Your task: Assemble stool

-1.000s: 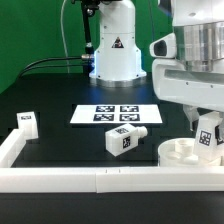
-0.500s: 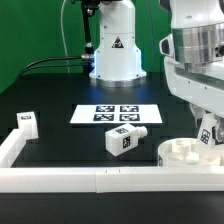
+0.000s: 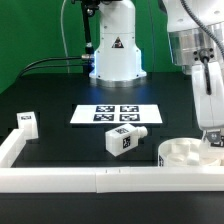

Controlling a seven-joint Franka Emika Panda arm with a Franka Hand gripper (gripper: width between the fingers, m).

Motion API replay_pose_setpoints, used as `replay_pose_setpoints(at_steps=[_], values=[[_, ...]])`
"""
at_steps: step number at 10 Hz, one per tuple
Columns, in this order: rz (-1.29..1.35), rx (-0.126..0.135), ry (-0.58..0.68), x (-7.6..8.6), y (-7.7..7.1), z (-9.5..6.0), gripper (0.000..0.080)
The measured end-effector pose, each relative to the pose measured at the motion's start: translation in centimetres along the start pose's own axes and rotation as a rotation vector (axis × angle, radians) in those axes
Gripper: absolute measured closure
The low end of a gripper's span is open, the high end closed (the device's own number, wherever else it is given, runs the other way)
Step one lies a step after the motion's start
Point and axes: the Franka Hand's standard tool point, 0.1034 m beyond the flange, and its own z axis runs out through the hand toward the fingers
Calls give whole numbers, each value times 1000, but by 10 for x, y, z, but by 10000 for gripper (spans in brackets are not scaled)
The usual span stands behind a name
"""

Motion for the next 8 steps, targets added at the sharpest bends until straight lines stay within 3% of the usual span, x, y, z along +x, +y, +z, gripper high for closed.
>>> replay_pose_setpoints(at_steps=[1,2,3,4,5,8], values=[[-49,-6,1,-1,1,-1,435],[-106,-20,-6,-5,1,-5,258],[-256,-36,-8,-8,0,-11,258],[-430,-40,-9,-13,-6,-22,172],[-548,-26,-10,-16,-12,-29,156],[-741,-27,-10,-13,-10,-25,151]])
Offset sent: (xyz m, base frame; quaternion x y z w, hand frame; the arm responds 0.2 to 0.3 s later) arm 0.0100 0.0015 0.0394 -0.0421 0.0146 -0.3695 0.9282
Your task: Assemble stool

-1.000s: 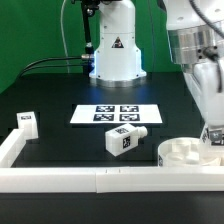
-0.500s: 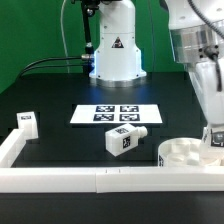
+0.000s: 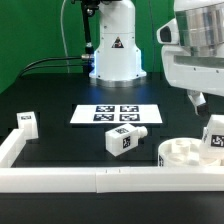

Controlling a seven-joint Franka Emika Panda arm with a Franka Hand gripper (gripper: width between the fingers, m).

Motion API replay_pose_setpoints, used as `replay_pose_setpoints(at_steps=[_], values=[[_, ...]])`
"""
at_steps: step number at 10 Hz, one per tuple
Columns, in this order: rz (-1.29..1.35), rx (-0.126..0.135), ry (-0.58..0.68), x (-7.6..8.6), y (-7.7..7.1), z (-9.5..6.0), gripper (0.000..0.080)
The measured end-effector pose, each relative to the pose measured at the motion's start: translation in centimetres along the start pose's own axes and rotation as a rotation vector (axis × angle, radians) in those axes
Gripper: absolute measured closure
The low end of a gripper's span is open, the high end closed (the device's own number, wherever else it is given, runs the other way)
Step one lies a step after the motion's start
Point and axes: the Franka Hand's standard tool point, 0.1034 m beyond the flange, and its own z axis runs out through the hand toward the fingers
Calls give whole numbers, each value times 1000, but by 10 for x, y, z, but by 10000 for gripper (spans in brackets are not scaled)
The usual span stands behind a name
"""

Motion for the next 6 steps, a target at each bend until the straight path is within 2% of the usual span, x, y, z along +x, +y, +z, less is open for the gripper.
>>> replay_pose_setpoints(at_steps=[2,4,6], values=[[-304,-22,4,-5,-2,-2,150],[-634,-20,-1,-7,-6,-5,150],[-793,-23,-1,-7,-6,-5,150]])
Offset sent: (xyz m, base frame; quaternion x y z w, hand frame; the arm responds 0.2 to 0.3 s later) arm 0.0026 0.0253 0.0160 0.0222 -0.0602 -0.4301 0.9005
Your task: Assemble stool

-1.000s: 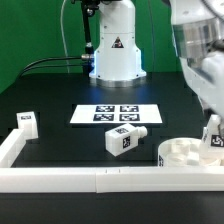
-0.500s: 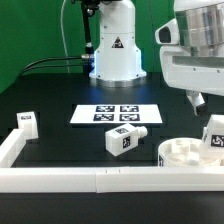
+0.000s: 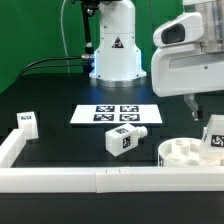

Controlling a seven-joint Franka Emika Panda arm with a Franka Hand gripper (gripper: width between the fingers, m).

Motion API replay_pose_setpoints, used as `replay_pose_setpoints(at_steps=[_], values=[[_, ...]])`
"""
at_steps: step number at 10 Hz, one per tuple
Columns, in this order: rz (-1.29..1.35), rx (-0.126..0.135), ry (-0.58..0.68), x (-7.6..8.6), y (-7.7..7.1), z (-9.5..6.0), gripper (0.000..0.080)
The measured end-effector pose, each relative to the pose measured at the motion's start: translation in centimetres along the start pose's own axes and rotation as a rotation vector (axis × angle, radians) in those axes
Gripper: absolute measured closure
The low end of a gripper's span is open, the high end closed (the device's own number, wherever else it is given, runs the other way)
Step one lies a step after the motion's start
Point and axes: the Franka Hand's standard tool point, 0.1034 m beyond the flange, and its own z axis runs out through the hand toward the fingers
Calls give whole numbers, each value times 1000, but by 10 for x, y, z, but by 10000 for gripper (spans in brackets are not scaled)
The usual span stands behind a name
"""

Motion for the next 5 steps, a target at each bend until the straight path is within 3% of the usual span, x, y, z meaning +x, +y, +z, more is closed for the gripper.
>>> replay_pose_setpoints(at_steps=[3,4,5], values=[[-211,-18,-2,1,3,0,150],[-392,-50,-22,-1,-2,-1,150],[-559,-52,-55,-4,-3,-2,150]])
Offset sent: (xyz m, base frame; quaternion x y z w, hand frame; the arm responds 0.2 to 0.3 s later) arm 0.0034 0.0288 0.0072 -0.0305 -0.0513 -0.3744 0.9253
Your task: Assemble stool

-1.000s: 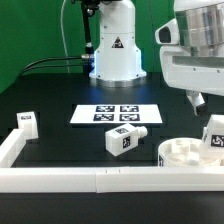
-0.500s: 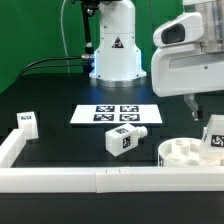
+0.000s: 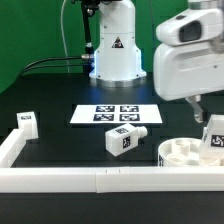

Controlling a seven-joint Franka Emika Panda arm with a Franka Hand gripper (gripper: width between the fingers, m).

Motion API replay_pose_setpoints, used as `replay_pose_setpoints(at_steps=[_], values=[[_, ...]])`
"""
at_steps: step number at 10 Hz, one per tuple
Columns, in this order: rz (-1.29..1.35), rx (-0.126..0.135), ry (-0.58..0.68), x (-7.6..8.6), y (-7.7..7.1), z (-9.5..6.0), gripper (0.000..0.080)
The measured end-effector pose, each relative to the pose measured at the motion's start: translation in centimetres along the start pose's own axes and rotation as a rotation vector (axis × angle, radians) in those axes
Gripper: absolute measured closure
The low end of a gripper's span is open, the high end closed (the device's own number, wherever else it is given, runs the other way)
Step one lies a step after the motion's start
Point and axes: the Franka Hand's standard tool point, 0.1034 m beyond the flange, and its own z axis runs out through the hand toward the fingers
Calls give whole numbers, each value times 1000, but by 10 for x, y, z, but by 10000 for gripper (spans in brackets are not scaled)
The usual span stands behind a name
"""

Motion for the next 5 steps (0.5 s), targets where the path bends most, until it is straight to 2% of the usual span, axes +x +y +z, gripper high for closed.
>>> replay_pose_setpoints(at_steps=[1,2,5], values=[[-111,-2,-30,-2,-2,-1,150],[-193,-20,-36,-2,-6,0,150],[-332,-26,-40,-3,1,-1,150]])
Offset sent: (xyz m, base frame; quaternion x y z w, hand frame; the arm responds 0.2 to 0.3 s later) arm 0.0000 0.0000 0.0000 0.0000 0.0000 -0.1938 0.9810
